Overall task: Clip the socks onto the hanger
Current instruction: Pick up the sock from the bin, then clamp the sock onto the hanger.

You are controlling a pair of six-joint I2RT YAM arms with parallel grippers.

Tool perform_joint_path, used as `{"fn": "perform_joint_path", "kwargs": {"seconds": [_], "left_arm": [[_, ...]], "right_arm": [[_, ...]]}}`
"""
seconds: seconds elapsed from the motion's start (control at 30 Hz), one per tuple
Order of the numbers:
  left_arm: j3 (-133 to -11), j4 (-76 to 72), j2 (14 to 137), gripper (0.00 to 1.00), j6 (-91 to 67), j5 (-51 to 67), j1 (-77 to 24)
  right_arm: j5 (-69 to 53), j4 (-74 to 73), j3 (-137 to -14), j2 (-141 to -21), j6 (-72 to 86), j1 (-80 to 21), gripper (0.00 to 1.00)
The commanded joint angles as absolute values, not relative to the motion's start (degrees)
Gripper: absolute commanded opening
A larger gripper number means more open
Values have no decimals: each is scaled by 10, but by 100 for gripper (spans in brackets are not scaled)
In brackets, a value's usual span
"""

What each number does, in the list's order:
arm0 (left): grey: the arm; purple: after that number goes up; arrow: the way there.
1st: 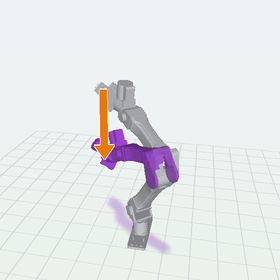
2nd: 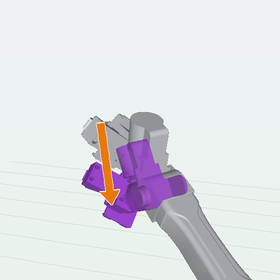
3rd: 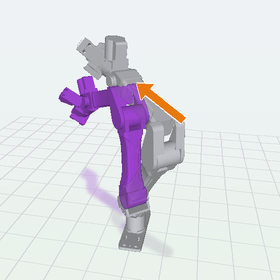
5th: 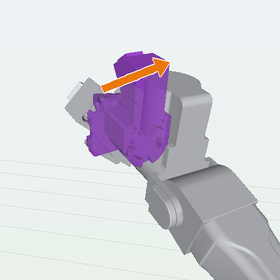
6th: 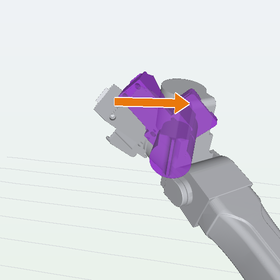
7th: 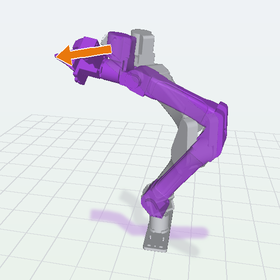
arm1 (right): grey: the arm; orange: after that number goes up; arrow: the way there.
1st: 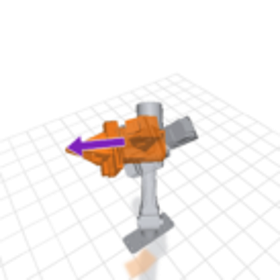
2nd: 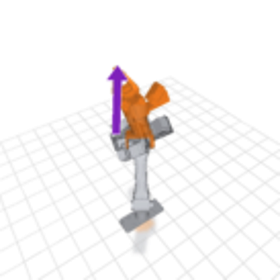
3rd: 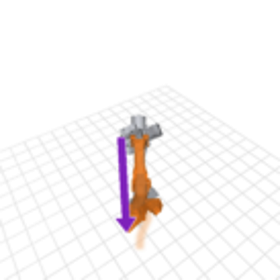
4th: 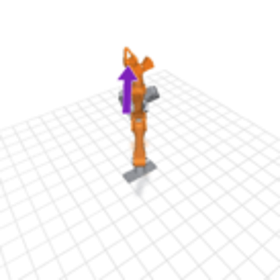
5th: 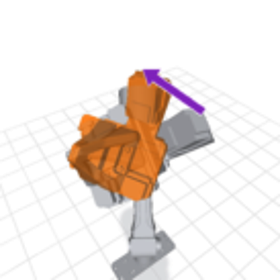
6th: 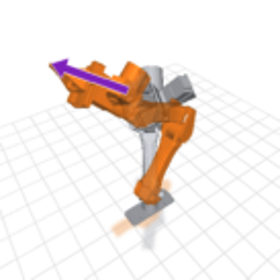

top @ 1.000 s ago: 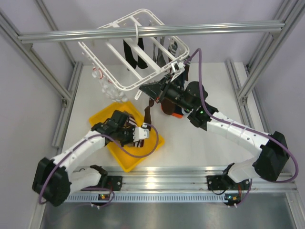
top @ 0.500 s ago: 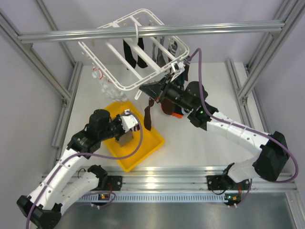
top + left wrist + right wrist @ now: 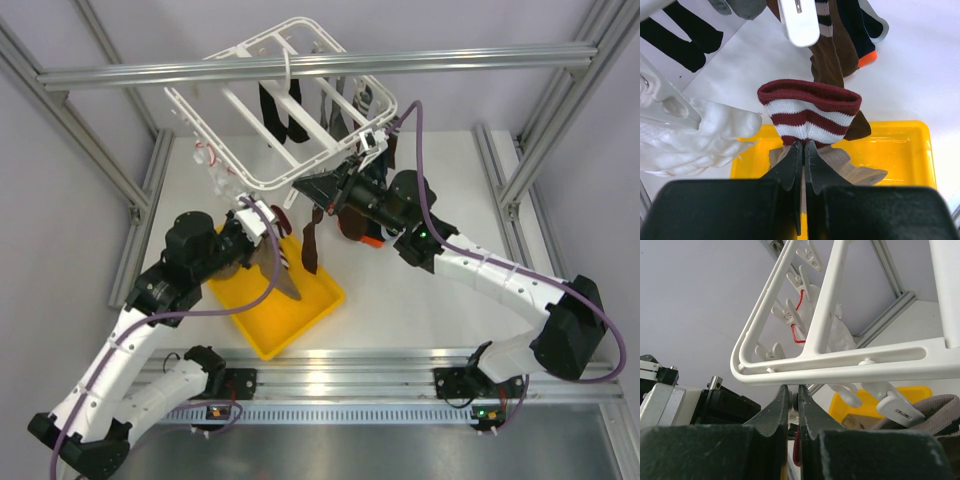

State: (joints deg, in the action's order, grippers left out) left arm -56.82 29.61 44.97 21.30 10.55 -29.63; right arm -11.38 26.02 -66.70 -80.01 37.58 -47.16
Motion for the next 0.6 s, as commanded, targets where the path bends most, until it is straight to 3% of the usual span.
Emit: {"fn": "perform_joint_path", "kwargs": {"seconds": [0.0,0.57], "left_arm": [[-591,258,455,0,192,99,-296],[-613,228,461,0,199,110,-297]], "right_arm": [[-71,282,-687,-799,372,-454,0],[-69,273,-681,-798,368,-458,0]]}}
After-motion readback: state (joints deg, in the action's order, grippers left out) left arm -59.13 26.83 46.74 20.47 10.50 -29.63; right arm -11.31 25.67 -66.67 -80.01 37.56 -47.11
